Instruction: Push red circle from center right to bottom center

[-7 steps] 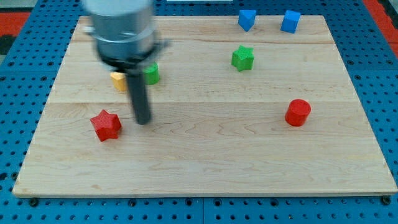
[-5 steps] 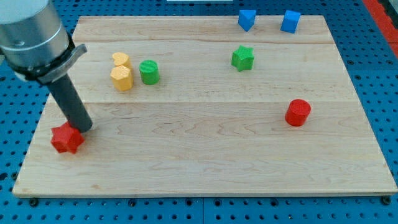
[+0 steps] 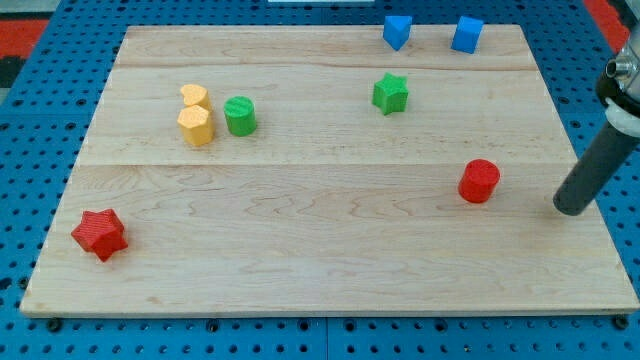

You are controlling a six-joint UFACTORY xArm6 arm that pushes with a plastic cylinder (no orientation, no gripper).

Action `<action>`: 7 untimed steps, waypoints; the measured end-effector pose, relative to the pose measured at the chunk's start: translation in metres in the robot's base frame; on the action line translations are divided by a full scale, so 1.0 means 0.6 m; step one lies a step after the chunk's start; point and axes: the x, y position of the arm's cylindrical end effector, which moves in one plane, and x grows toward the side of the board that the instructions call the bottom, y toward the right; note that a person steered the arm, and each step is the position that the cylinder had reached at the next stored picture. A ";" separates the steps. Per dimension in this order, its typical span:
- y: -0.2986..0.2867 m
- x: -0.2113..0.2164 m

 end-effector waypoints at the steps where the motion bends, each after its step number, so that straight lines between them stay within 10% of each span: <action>1: -0.115 -0.031; 3: -0.206 -0.079; 4: -0.417 0.035; 7: -0.406 0.172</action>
